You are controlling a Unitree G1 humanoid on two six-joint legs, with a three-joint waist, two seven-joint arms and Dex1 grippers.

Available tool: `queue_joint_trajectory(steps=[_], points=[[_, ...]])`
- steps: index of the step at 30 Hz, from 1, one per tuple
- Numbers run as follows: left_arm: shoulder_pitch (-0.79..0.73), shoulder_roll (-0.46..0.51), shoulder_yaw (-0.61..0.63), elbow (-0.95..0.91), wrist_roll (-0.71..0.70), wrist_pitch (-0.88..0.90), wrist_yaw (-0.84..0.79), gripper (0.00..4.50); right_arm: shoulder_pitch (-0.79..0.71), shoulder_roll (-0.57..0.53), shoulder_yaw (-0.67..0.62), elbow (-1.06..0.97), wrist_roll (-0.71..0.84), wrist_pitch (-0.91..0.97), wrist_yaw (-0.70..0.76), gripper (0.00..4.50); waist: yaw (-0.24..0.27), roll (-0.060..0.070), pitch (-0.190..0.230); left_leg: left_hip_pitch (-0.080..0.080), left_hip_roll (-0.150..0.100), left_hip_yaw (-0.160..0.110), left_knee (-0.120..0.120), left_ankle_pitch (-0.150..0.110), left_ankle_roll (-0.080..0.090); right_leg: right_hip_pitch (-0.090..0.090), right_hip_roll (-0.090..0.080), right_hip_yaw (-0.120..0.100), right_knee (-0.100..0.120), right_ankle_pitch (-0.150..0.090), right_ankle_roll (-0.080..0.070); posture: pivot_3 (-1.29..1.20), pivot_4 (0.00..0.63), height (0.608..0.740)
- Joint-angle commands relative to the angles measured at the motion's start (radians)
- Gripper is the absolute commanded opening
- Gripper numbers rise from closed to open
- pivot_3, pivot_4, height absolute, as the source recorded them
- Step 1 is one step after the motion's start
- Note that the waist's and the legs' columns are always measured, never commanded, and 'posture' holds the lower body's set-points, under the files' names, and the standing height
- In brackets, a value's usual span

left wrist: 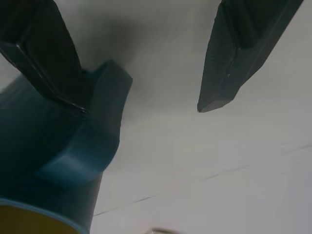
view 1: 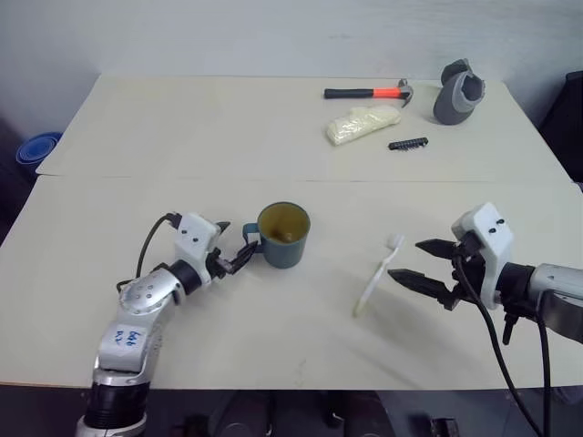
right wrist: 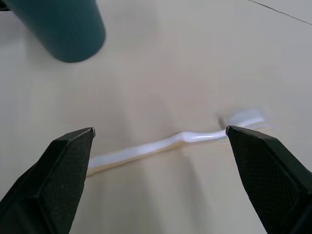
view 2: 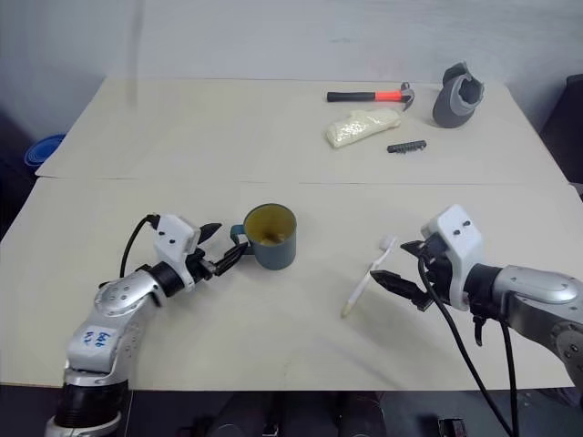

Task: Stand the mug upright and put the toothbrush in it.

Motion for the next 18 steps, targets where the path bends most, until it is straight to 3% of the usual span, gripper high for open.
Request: queue_joint_trajectory(steps=[1, 4, 8, 13, 18], points=[[0.037, 0.084, 0.095, -0.13, -0.131, 0.079, -0.09, 3.74, -0.004, 0.06, -0.046, -0.014, 0.078, 0.069, -0.126, 4.5, -0.005, 0.0, 0.0, 0.0, 0.002, 0.0, 0.0, -0.001, -0.001, 0.0, 0.002, 0.001, -0.001, 0.0, -0.001, 0.0, 0.15, 0.74], [0.055, 0.156, 0.144, -0.178, -0.249, 0.177, -0.153, 3.74, -0.025, 0.119, -0.042, -0.004, 0.141, 0.126, -0.245, 4.5, -0.01, 0.001, 0.0, 0.0, 0.006, 0.001, 0.0, -0.002, -0.004, 0.0, 0.007, 0.001, -0.001, -0.001, -0.003, 0.0, 0.15, 0.74], [0.088, 0.456, 0.303, -0.198, -0.478, 0.315, -0.458, 3.74, -0.122, 0.296, -0.01, 0.13, 0.24, 0.19, -0.52, 4.5, -0.031, 0.0, -0.001, 0.002, 0.011, 0.003, 0.0, -0.003, -0.007, -0.001, 0.011, 0.002, 0.001, -0.002, -0.007, 0.0, 0.15, 0.74], [0.097, 0.728, 0.408, -0.123, -0.56, 0.32, -0.736, 3.74, -0.24, 0.429, -0.015, 0.316, 0.424, 0.191, -0.787, 4.5, -0.048, 0.008, -0.001, 0.001, 0.012, 0.008, -0.002, -0.003, -0.009, -0.008, 0.014, 0.005, 0.004, -0.004, -0.01, 0.0, 0.15, 0.74], [-0.023, 0.804, 0.357, -0.05, -0.557, 0.267, -0.762, 3.74, -0.261, 0.499, 0.052, 0.424, 0.586, 0.159, -0.945, 4.5, -0.05, 0.007, -0.002, 0.0, 0.012, 0.017, -0.003, -0.004, -0.011, -0.013, 0.021, 0.011, 0.007, -0.005, -0.012, 0.0, 0.15, 0.74]])
